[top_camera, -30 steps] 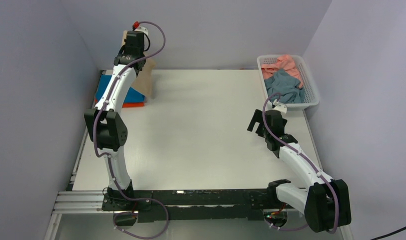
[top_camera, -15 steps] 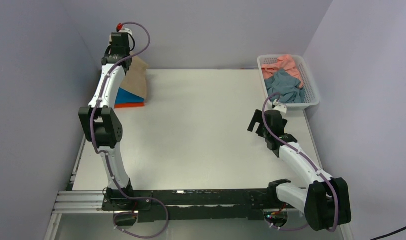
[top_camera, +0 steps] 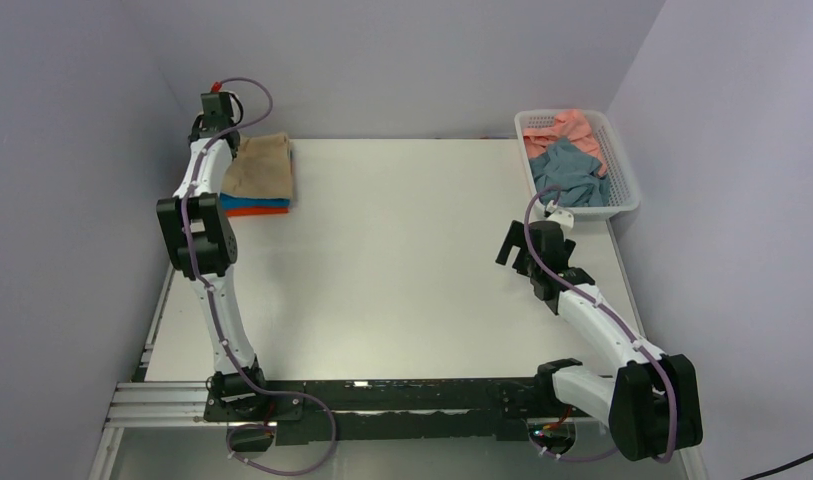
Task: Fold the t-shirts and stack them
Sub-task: Put the neatly folded tshirt into the corner of the board with the left arm, then reset both arms
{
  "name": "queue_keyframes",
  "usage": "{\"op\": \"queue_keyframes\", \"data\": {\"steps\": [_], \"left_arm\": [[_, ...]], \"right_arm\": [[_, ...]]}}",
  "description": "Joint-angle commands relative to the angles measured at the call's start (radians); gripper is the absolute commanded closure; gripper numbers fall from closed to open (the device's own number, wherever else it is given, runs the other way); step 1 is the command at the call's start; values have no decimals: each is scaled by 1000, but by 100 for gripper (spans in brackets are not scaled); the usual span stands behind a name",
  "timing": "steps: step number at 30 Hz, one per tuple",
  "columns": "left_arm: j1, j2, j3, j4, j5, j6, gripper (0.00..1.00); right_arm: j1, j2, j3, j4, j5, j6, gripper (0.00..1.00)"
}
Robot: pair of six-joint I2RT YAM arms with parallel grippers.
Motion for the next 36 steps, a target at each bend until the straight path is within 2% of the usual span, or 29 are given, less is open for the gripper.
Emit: {"op": "queue_keyframes", "data": {"steps": [1, 3, 4, 5, 9, 15, 20, 24, 29, 32, 36], "left_arm": [[15, -19, 42, 109, 25, 23, 48], [15, -16, 34, 125, -10, 25, 22], [14, -13, 43, 127, -42, 18, 3], [14, -13, 53, 125, -67, 3, 1], [16, -47, 87, 66, -86, -102, 0], [14, -225, -46, 23, 105, -307, 0], [12, -433, -288, 106, 360, -464, 1], [-20, -664, -529, 214, 435, -579, 0], [-174, -1029, -1015, 473, 446, -661, 1], [-316, -1212, -1218, 475, 326, -686, 1], [-422, -1385, -1424, 443, 307, -733, 1]], "right_arm": [[-4, 15, 46, 2, 10, 4, 0], [-5, 18, 52, -3, 12, 2, 0], [-4, 17, 54, -7, 17, 2, 0], [-4, 13, 53, -8, 21, 3, 0], [-5, -11, 47, -7, 30, 11, 0], [-5, -82, 28, -17, 25, 22, 0], [-5, -179, -3, -26, -3, 31, 0], [-4, -260, -40, -10, -23, 57, 0], [-5, -343, -69, -13, -40, 68, 0], [-4, -387, -84, -19, -14, 74, 0], [-4, -423, -104, -9, 9, 70, 0]]}}
